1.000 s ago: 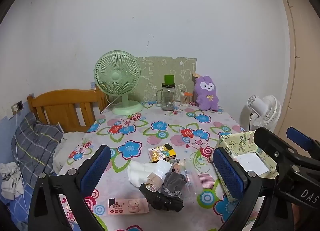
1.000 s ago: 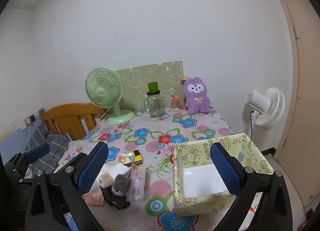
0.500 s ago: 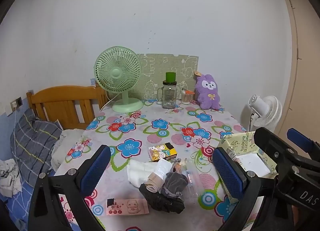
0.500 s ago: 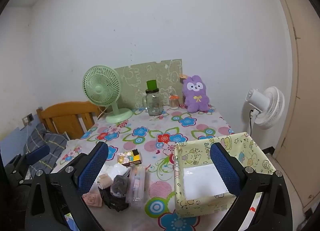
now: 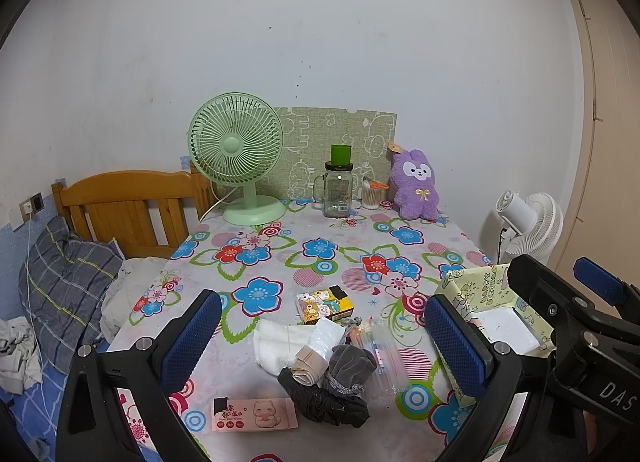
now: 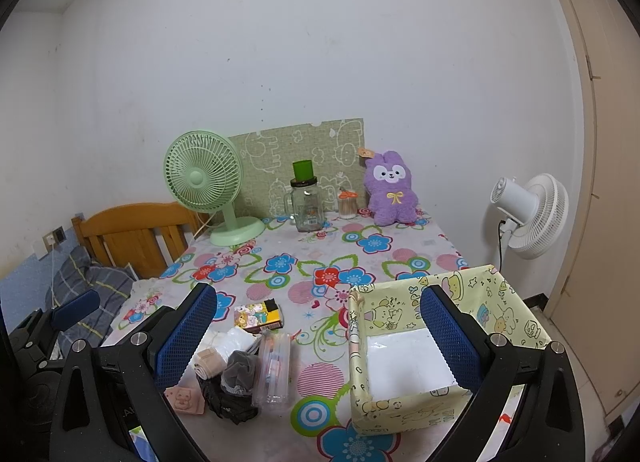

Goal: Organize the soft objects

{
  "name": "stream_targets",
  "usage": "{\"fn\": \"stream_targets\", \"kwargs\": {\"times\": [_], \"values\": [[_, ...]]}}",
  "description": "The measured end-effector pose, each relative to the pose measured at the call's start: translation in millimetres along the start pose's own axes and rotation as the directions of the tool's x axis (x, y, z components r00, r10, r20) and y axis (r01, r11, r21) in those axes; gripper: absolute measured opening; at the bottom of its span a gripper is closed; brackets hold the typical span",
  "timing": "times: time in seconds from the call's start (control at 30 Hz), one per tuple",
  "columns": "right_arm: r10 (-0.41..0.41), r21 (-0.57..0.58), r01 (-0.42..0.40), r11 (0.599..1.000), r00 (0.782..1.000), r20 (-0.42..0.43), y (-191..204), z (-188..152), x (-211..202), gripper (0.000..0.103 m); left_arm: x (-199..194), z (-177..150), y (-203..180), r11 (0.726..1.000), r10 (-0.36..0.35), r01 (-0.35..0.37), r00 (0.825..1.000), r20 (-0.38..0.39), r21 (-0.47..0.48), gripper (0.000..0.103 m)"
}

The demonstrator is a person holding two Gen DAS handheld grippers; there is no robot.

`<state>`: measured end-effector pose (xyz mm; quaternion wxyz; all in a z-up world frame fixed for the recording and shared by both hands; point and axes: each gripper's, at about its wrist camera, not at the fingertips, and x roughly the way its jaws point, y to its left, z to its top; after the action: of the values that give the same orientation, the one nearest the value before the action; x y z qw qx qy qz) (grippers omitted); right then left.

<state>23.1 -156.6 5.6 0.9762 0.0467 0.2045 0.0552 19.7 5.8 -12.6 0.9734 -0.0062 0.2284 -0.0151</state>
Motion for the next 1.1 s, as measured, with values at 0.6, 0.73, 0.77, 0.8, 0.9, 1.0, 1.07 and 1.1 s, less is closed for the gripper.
{"fn": "stream_targets", "kwargs": {"times": [0.6,0.73,0.77,0.8,0.9,1.0,1.07,1.1], "values": [[-0.001,0.0,0.001,1.0,1.0,0.0,1.1,-0.1,-0.1,0.102,0.9,-0.9,1.2,1.0,-0.003,0.003,1.0,-0.002,-0.003,0.101],[0.001,0.0,-0.001,1.0,1.0,-0.002,2.2,-0.1,0.5,0.102,3.0,-2.6,0.7,1.0,-0.003,0.003,1.0,-0.003,-0.003,0.101],[0.0,0.0,0.0,1.0,1.0,-0.002,2.3,-0.1,0.6,0.102,3.0,-2.3,1.0,1.0,-0.004,0.004,1.0,-0.003,-0.003,0.101],[0.0,0.0,0.0,1.0,1.0,-0.002,2.5,-0.1,0.7,0.102,3.6,-3.0,0.6,1.0,-0.004,0.004,1.0,-0.003,-0.003,0.101],[-0.001,-0.001,0.001,1.0,1.0,-0.002,2.4,-0.2,0.4,0.102,3.5,-3.1,0.8,1.0,-0.004,0.004,1.0,-0.002,-0.003,0.101],[0.0,0.0,0.0,1.0,1.0,-0.002,2.1,-0.1,0.8,0.102,3.5,-3.0,0.9,1.0,-0.005,0.005,1.0,-0.003,-0.002,0.101],[0.0,0.0,0.0,1.0,1.0,-0.003,2.2,0.0,1.0,0.102,3.3,-3.3,1.1,1.0,-0.004,0.004,1.0,-0.004,-0.004,0.101],[0.0,0.001,0.0,1.0,1.0,-0.004,2.4,-0.2,0.5,0.102,3.5,-3.5,1.1,1.0,-0.003,0.003,1.0,-0.003,-0.004,0.101]]}}
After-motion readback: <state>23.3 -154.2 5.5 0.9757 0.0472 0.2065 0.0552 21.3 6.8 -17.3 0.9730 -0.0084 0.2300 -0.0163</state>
